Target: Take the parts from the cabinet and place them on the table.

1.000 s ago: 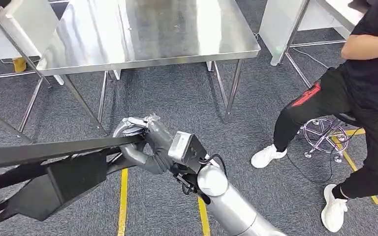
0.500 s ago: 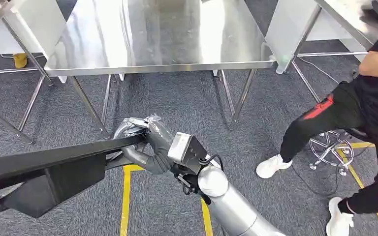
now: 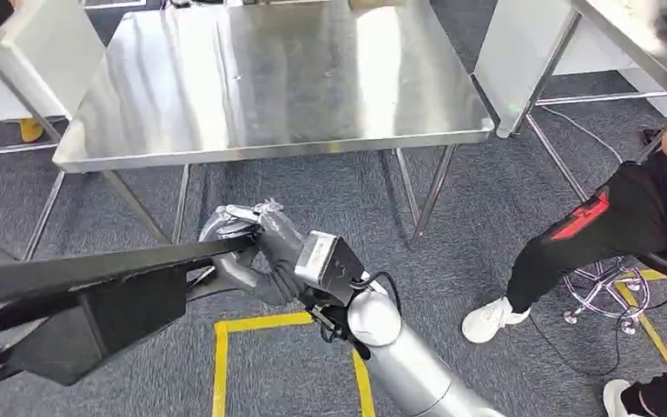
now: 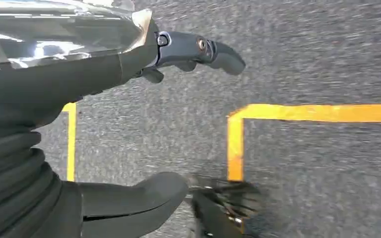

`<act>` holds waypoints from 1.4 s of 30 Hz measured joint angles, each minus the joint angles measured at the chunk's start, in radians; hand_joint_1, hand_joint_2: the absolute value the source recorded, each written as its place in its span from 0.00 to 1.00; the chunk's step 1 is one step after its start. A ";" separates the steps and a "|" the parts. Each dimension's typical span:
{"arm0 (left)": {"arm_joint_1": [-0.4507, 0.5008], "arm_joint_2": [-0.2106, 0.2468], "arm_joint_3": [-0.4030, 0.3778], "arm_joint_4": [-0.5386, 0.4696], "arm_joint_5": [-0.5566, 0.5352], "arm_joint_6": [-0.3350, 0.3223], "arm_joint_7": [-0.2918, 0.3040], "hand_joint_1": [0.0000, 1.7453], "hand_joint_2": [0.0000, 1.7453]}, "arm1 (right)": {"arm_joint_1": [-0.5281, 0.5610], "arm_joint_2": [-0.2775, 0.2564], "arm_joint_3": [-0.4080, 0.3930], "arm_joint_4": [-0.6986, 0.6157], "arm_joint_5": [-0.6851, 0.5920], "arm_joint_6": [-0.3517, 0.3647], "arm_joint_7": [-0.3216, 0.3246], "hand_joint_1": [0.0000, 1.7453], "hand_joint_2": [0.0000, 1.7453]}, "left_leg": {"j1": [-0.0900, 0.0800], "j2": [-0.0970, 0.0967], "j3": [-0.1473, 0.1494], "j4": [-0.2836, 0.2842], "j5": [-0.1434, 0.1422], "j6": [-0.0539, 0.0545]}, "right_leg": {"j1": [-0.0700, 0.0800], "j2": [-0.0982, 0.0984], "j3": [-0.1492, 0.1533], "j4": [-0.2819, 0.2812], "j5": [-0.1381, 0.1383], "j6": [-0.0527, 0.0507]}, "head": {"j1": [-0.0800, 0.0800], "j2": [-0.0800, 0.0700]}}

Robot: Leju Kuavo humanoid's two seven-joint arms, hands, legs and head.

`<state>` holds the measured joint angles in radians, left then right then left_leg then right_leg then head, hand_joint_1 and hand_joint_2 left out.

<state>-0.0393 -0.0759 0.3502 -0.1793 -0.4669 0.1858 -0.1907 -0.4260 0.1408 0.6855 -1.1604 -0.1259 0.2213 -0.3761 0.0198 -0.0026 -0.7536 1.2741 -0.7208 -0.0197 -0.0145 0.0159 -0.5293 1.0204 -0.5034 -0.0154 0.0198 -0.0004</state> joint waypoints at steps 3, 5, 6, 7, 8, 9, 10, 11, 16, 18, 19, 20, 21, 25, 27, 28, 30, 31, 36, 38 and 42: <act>0.006 0.002 0.000 0.000 0.000 0.000 0.000 0.00 1.00 | 0.000 0.003 0.000 0.000 0.000 0.000 0.000 1.00 1.00 | 0.000 0.012 0.012 -0.203 0.269 0.007 | -0.001 -0.002 0.053 -0.004 -0.057 0.010 | 0.000 0.000; 0.006 0.002 0.001 0.002 0.000 -0.002 0.000 0.00 1.00 | -0.002 0.007 0.001 -0.001 0.000 0.000 0.001 1.00 1.00 | -0.010 0.017 0.034 -0.233 0.368 0.024 | 0.009 0.002 0.083 -0.016 -0.089 0.025 | 0.000 0.000; 0.004 0.001 0.001 0.001 0.002 -0.001 0.000 0.00 1.00 | -0.002 0.010 0.000 -0.001 0.002 0.000 0.002 1.00 1.00 | -0.010 0.013 0.041 -0.242 0.356 0.032 | 0.010 0.002 0.119 -0.020 -0.082 0.035 | -0.002 0.000; 0.002 0.000 0.002 0.000 0.002 0.000 -0.001 0.00 1.00 | -0.004 0.012 0.000 -0.001 0.001 0.000 0.002 1.00 1.00 | -0.012 0.012 0.054 -0.245 0.350 0.042 | 0.009 0.001 0.105 0.001 -0.058 0.055 | 0.001 0.000; 0.001 0.000 0.005 -0.001 0.002 0.001 -0.002 0.00 1.00 | -0.007 0.015 0.000 -0.001 0.001 0.001 0.002 1.00 1.00 | -0.010 0.009 0.073 -0.248 0.345 0.051 | 0.007 0.001 0.075 0.052 -0.042 0.072 | 0.000 0.000; 0.000 -0.001 0.008 0.000 0.002 0.001 -0.002 0.00 1.00 | -0.008 0.014 0.000 0.000 0.001 0.001 0.002 1.00 1.00 | -0.010 0.007 0.087 -0.250 0.330 0.060 | 0.004 -0.004 0.034 0.131 -0.012 0.077 | 0.003 0.000; 0.001 -0.001 0.010 0.000 0.004 0.002 -0.002 0.00 1.00 | -0.009 0.013 0.000 0.000 0.001 0.002 0.003 1.00 1.00 | -0.011 0.005 0.101 -0.250 0.315 0.069 | 0.004 -0.005 -0.018 0.205 -0.002 0.069 | 0.003 0.000; 0.002 0.000 0.011 0.000 0.004 0.002 -0.002 0.00 1.00 | -0.008 0.012 0.000 0.000 0.002 0.002 0.004 1.00 1.00 | -0.012 0.003 0.116 -0.250 0.299 0.072 | 0.004 -0.005 -0.071 0.264 -0.017 0.063 | 0.003 0.000; 0.005 -0.003 0.017 0.000 0.004 0.006 0.000 0.00 1.00 | -0.006 0.010 0.001 0.009 0.003 0.002 0.005 1.00 1.00 | -0.014 -0.019 0.235 -0.251 0.200 0.070 | 0.004 -0.005 -0.191 0.199 -0.205 0.035 | 0.003 0.000; 0.007 -0.004 0.018 0.000 0.004 0.011 0.000 0.00 1.00 | -0.003 0.004 0.003 0.017 0.005 0.002 0.005 1.00 1.00 | -0.016 -0.020 0.272 -0.253 0.155 0.067 | 0.005 -0.008 -0.198 0.062 -0.017 0.080 | 0.004 0.000; 0.007 -0.007 0.019 0.002 0.004 0.012 0.000 0.00 1.00 | 0.001 0.001 0.005 0.023 0.008 0.002 0.005 1.00 1.00 | -0.019 -0.022 0.309 -0.247 0.131 0.061 | 0.007 -0.012 -0.192 0.028 0.119 0.102 | -0.001 0.000; 0.009 -0.007 0.023 0.002 0.004 0.015 0.001 0.00 1.00 | 0.003 0.001 0.006 0.027 0.012 0.003 0.007 1.00 1.00 | -0.019 -0.026 0.310 -0.256 0.116 0.051 | 0.014 -0.014 -0.163 0.034 0.128 0.071 | -0.001 0.000; 0.007 -0.008 0.025 0.002 0.005 0.020 0.003 0.00 1.00 | 0.000 0.005 0.006 0.027 0.015 0.003 0.007 1.00 1.00 | -0.016 -0.023 0.331 -0.270 0.104 0.043 | 0.019 -0.010 -0.154 0.030 0.120 0.051 | -0.003 0.000; -0.015 -0.020 0.025 0.000 0.004 0.023 0.006 0.00 1.00 | -0.038 0.039 0.006 0.026 0.018 0.003 0.007 1.00 1.00 | -0.013 -0.011 0.215 -0.044 0.218 0.025 | 0.003 -0.004 -0.086 0.001 0.072 0.014 | -0.003 0.000; -0.011 -0.021 0.026 0.000 0.004 0.026 0.009 0.00 1.00 | -0.038 0.039 0.007 0.030 0.026 0.002 0.011 1.00 1.00 | -0.006 -0.005 0.109 0.051 0.169 0.013 | 0.001 -0.004 -0.040 -0.012 0.040 0.003 | -0.002 0.000; -0.005 -0.021 0.028 0.000 0.005 0.029 0.013 0.00 1.00 | -0.038 0.042 0.008 0.034 0.034 0.001 0.018 1.00 1.00 | -0.005 -0.004 0.068 0.061 0.106 0.008 | -0.002 -0.001 -0.017 -0.014 0.022 0.003 | -0.002 0.000; -0.002 -0.022 0.034 0.000 0.006 0.033 0.016 0.00 1.00 | -0.038 0.048 0.009 0.037 0.040 -0.002 0.023 1.00 1.00 | 0.002 -0.003 0.008 0.044 0.009 0.000 | -0.007 0.007 0.029 -0.014 -0.015 0.007 | -0.002 0.000; -0.002 -0.022 0.034 0.000 0.006 0.035 0.016 0.00 1.00 | -0.039 0.052 0.010 0.038 0.041 -0.002 0.023 1.00 1.00 | 0.005 0.000 -0.009 0.009 -0.004 -0.005 | -0.011 0.009 0.057 -0.014 -0.037 0.012 | -0.002 0.000; 0.003 -0.029 0.040 0.002 0.006 0.035 0.019 0.00 1.00 | -0.047 0.063 0.010 0.050 0.048 -0.004 0.027 1.00 1.00 | 0.010 0.039 0.000 -0.203 0.347 0.004 | -0.007 0.008 0.165 -0.037 -0.151 0.042 | -0.008 0.000; -0.001 -0.034 0.041 0.002 0.007 0.038 0.018 0.00 1.00 | -0.053 0.070 0.012 0.050 0.048 -0.005 0.028 1.00 1.00 | 0.013 0.024 0.028 -0.217 0.337 0.021 | -0.003 0.006 0.195 -0.017 -0.109 0.071 | -0.004 0.000; -0.004 -0.034 0.043 0.000 0.008 0.039 0.018 0.00 1.00 | -0.061 0.067 0.014 0.057 0.053 -0.010 0.031 1.00 1.00 | 0.006 0.010 0.106 -0.228 0.292 0.058 | -0.004 -0.006 0.020 0.248 -0.086 0.074 | 0.001 0.000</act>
<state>-0.0429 -0.1095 0.3929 -0.1793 -0.4593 0.2243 -0.1732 -0.4869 0.2079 0.6992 -1.1036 -0.0725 0.2114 -0.3449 0.0256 0.0070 -0.6480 1.0457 -0.4285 0.0381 -0.0189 0.0102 -0.5091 1.2679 -0.5897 0.0589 0.0210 -0.0004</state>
